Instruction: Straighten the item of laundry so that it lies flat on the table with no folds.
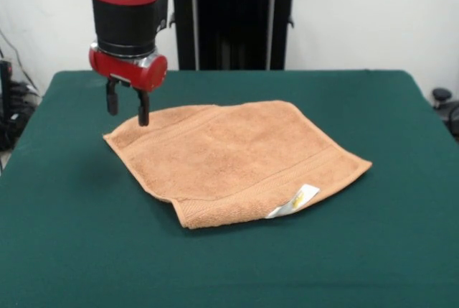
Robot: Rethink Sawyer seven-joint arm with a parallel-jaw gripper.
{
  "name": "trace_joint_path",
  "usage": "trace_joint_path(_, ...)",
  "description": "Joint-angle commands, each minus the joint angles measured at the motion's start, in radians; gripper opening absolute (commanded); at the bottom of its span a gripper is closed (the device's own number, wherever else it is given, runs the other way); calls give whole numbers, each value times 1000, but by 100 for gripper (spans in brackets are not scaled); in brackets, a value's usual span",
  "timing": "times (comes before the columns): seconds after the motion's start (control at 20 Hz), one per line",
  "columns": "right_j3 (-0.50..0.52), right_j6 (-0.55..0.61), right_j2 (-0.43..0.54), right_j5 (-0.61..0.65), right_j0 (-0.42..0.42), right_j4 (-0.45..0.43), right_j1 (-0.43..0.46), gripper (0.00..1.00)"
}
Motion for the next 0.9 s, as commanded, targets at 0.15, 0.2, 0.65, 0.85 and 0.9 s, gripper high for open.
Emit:
trace_joint_path(0.15, -7, -94, 116, 104, 74, 8, 81, 100)
trace_joint_path(0.2, -13, -86, 113, 98, 78, 9, 91, 100)
trace_joint_path(0.65, -49, 27, 68, 16, 156, 21, 167, 100)
trace_joint_path(0.85, -52, 72, 51, -27, 186, 28, 201, 100)
trace_joint_path(0.9, -51, 79, 47, -35, 192, 29, 205, 100)
